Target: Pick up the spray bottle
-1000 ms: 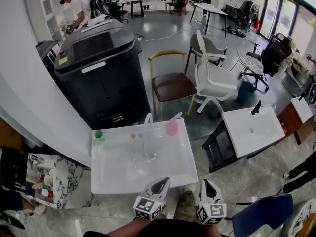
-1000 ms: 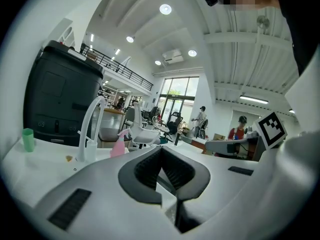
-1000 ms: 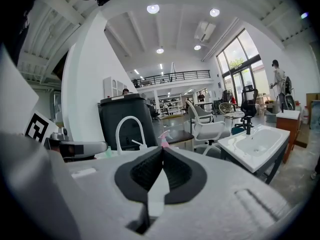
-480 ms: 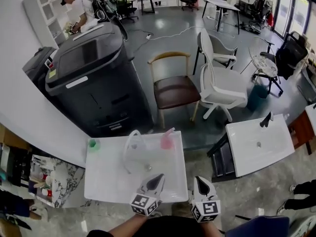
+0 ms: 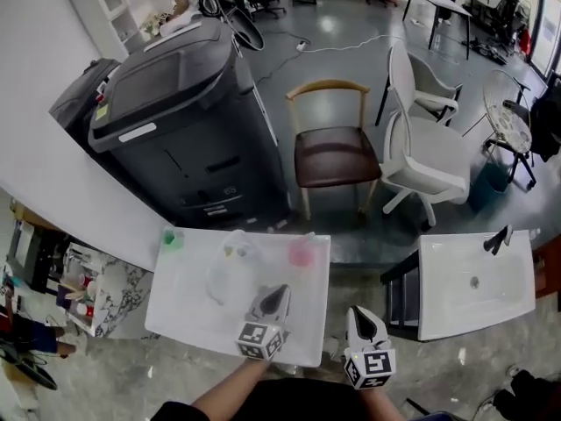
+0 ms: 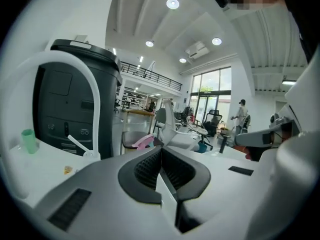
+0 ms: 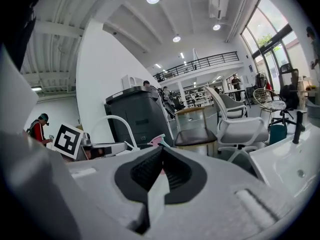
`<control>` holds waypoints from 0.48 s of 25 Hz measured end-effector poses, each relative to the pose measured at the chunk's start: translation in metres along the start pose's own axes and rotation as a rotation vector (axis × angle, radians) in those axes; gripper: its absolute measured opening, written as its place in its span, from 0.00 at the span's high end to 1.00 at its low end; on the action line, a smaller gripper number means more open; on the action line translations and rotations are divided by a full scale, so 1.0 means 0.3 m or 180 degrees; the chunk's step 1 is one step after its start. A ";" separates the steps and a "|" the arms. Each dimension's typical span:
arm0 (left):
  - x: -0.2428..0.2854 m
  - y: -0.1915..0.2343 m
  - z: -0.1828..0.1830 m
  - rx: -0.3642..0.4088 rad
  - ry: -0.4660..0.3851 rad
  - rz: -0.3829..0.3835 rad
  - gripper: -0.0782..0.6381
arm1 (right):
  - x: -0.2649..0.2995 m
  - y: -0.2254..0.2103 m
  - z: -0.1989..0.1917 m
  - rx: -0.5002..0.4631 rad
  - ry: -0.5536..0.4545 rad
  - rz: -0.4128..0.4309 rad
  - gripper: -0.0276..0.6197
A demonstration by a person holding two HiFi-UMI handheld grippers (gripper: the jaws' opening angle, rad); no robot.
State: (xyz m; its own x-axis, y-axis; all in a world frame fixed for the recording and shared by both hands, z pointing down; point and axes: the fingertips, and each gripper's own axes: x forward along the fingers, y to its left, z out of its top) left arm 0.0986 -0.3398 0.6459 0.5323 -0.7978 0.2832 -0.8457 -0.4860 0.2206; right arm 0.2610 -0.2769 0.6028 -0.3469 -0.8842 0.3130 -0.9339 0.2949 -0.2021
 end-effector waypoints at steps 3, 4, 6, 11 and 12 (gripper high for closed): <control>0.064 0.052 0.004 -0.0163 0.0010 0.0214 0.87 | 0.060 -0.013 0.006 -0.0142 0.0018 0.0136 0.96; 0.082 0.067 0.005 -0.0217 0.0027 0.0279 0.87 | 0.079 -0.009 0.010 -0.0156 0.0025 0.0192 0.96; 0.118 0.082 -0.007 -0.0263 0.0090 0.0359 0.87 | 0.107 0.002 0.020 -0.0153 0.0035 0.0284 0.96; 0.218 0.081 -0.032 -0.0244 0.0170 0.0360 0.86 | 0.154 0.020 0.048 -0.0153 0.0026 0.0471 0.96; 0.237 0.085 -0.037 -0.0245 0.0177 0.0368 0.85 | 0.161 0.023 0.046 -0.0145 0.0049 0.0513 0.96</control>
State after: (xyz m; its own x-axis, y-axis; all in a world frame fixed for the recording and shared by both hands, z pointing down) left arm 0.1152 -0.4052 0.6820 0.4346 -0.8248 0.3617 -0.8972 -0.3615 0.2537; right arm 0.2392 -0.3226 0.6039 -0.4935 -0.8185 0.2941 -0.8689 0.4489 -0.2086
